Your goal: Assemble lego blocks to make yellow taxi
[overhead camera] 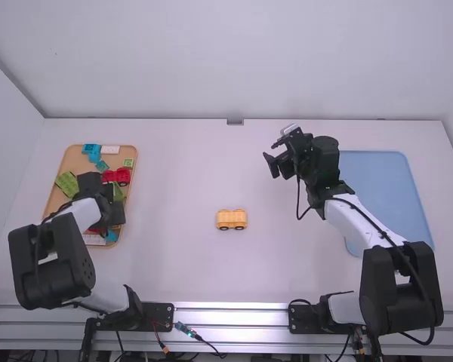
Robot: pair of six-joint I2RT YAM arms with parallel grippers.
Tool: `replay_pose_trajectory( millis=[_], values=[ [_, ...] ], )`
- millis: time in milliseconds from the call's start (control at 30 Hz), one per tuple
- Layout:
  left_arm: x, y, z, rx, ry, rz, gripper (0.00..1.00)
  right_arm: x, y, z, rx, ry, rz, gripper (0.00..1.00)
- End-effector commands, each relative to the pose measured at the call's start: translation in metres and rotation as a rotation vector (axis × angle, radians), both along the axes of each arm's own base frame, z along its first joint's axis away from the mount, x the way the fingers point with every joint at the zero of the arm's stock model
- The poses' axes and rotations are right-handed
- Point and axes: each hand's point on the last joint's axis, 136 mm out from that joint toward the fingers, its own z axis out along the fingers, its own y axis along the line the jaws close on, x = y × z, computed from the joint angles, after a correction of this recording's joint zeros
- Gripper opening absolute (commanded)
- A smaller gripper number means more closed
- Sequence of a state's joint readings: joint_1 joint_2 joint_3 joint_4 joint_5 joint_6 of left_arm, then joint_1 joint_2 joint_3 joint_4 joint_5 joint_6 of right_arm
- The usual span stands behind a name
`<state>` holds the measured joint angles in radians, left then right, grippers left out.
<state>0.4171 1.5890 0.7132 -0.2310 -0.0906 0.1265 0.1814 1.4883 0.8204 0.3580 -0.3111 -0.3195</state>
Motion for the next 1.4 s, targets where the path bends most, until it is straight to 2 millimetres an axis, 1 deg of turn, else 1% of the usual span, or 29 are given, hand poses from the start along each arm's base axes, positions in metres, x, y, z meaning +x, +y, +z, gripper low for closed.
replay_pose_trajectory(
  millis=[0, 67, 167, 233, 367, 467, 633, 833, 933, 1000, 1067, 1367],
  values=[
    [-0.007, -0.005, -0.004, -0.037, 0.024, 0.007, 0.56, 0.005, 0.002, 0.024, 0.015, -0.053, 0.001, 1.0],
    [-0.008, -0.005, -0.003, -0.043, 0.03, 0.017, 0.56, 0.005, 0.002, 0.024, 0.015, -0.052, 0.001, 1.0],
    [-0.01, -0.005, -0.002, -0.056, 0.036, 0.053, 0.59, 0.005, 0.002, 0.024, 0.015, -0.053, 0.001, 1.0],
    [-0.009, -0.005, -0.002, -0.055, 0.036, 0.05, 0.59, 0.005, 0.002, 0.024, 0.016, -0.053, 0.001, 1.0],
    [-0.007, -0.005, -0.002, -0.058, 0.024, 0.058, 0.57, 0.005, 0.002, 0.025, 0.016, -0.056, 0.002, 1.0],
    [-0.003, -0.009, -0.008, -0.082, 0.013, 0.038, 0.56, 0.005, 0.002, 0.025, 0.016, -0.057, 0.002, 1.0],
    [-0.007, -0.004, -0.01, -0.062, 0.033, 0.076, 0.53, 0.005, 0.002, 0.025, 0.016, -0.057, 0.001, 1.0],
    [-0.008, -0.005, -0.008, -0.073, 0.045, 0.082, 0.55, 0.006, 0.002, 0.026, 0.017, -0.062, 0.001, 1.0],
    [-0.006, -0.01, -0.009, -0.103, 0.035, 0.08, 0.63, 0.006, 0.002, 0.027, 0.019, -0.065, 0.001, 1.0],
    [-0.003, -0.017, -0.011, -0.137, 0.025, 0.039, 0.66, 0.006, 0.003, 0.027, 0.018, -0.067, 0.005, 1.0],
    [-0.001, -0.022, -0.011, -0.155, 0.022, -0.001, 0.63, 0.006, 0.003, 0.027, 0.019, -0.067, 0.003, 1.0],
    [0.001, -0.021, -0.012, -0.153, 0.0, 0.02, 0.63, 0.006, 0.003, 0.027, 0.018, -0.068, 0.004, 1.0]
  ],
)
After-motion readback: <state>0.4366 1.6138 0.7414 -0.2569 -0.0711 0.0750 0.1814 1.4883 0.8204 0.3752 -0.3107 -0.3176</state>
